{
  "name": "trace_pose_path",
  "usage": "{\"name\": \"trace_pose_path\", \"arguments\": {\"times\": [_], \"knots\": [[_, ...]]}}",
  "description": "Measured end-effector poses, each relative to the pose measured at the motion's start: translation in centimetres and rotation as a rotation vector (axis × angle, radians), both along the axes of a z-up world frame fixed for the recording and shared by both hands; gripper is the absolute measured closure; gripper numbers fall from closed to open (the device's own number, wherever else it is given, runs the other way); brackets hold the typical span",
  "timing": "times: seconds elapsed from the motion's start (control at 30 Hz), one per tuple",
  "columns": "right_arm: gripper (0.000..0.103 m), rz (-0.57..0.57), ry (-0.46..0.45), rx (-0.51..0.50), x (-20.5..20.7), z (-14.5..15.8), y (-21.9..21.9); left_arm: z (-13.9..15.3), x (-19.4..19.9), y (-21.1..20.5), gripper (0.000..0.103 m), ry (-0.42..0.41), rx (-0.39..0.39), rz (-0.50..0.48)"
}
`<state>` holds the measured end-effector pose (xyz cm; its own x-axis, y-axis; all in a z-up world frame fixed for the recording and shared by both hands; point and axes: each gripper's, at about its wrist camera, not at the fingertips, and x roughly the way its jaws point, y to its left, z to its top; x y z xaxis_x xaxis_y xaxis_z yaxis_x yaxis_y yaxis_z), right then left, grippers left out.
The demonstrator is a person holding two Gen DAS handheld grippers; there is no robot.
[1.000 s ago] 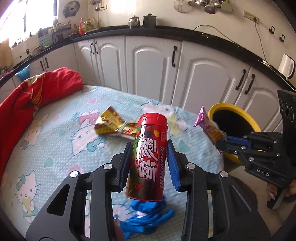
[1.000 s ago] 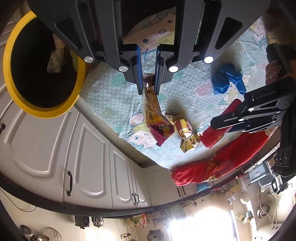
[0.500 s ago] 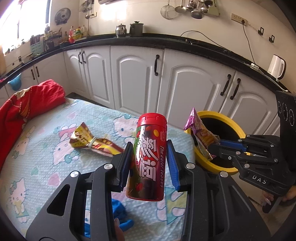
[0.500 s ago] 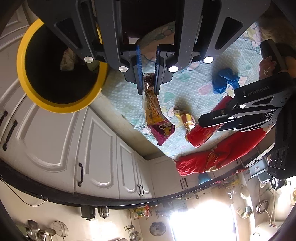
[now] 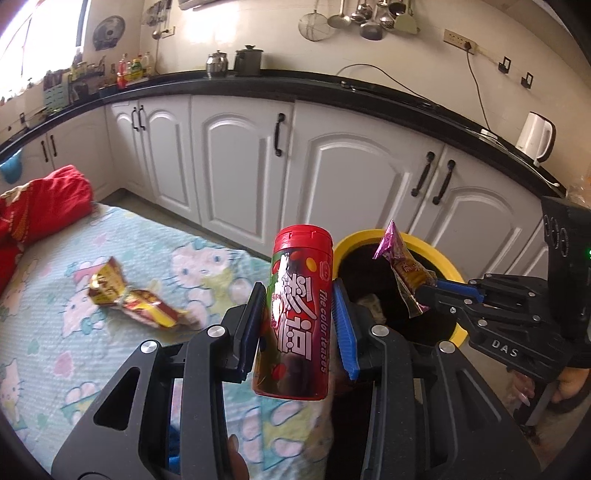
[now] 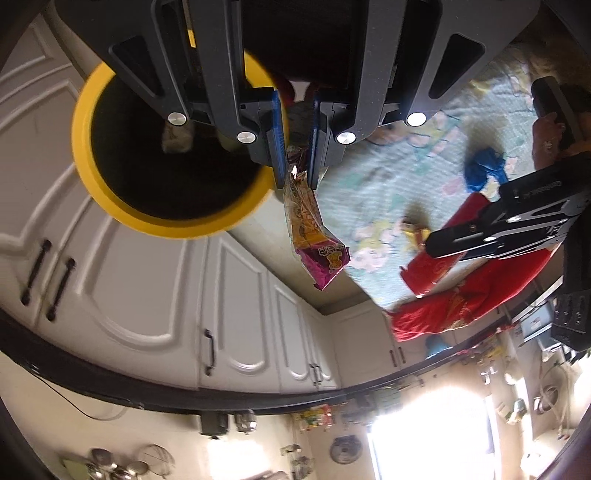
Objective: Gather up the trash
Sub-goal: 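Carry the red candy tube and pink wrapper over the bin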
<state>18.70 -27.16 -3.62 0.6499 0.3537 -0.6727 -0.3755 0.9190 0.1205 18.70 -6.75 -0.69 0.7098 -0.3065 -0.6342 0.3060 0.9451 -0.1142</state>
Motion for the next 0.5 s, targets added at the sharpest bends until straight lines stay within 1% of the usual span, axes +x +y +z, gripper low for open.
{"name": "trace_pose_path", "arguments": {"times": [0.23, 0.5], "knots": [[0.092, -0.089, 0.031, 0.006, 0.5, -1.4, -4.0, -0.9, 0.7, -3.5, 0.074, 0.019, -0.014, -0.054], [0.091, -0.192, 0.085, 0.012, 1.4, -3.7, -8.6, -1.8, 1.4, -7.6, 0.074, 0.034, -0.023, -0.125]]}}
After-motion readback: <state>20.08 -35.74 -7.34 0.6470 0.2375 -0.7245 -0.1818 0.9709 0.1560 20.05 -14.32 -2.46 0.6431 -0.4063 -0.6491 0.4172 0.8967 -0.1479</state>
